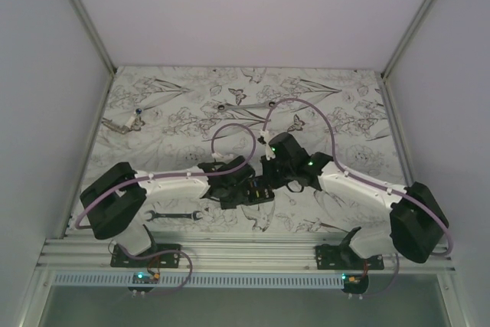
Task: Snap on the fuse box
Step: Install the fuse at the fuse box base.
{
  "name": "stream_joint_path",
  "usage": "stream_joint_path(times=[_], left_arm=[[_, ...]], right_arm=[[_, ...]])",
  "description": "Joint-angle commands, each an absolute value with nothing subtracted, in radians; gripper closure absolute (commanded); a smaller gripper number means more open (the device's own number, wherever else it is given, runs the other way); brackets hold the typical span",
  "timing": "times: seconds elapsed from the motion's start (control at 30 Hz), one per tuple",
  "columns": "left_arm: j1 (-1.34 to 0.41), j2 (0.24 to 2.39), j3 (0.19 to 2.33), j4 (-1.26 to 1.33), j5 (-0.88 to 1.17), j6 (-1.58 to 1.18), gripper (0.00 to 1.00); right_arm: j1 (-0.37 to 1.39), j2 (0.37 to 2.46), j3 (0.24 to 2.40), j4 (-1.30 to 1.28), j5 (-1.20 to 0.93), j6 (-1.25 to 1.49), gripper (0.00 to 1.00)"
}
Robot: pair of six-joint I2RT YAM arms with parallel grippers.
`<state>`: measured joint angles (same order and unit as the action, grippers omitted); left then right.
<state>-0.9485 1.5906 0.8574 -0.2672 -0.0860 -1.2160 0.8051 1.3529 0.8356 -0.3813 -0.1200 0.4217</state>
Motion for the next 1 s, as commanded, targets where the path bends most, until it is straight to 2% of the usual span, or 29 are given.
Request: stream_joint_path(times=[0.0, 0.4, 0.8, 0.97], left_arm=[[-0.955, 1.553, 0.838, -0.287, -0.1, -1.226, 0.52], [-0.808, 1.338, 0.707, -0.334, -0.135, -1.131, 0.34], [-0.641, 1.081, 0.576, -0.404, -0.155, -1.051, 0.06], [-0.622, 1.039, 0.563, -0.423, -0.165, -1.036, 0.01]], right_arm=[[0.796, 1.4, 0.908, -0.43, -0.138, 0.386, 1.0], [0.798, 1.533, 1.014, -0.517, -0.097, 0.388, 1.0], [0.799, 1.64, 1.075, -0.531, -0.061, 0.416, 1.0], [0.803, 1.651, 1.087, -0.53, -0.063, 0.422, 1.0]])
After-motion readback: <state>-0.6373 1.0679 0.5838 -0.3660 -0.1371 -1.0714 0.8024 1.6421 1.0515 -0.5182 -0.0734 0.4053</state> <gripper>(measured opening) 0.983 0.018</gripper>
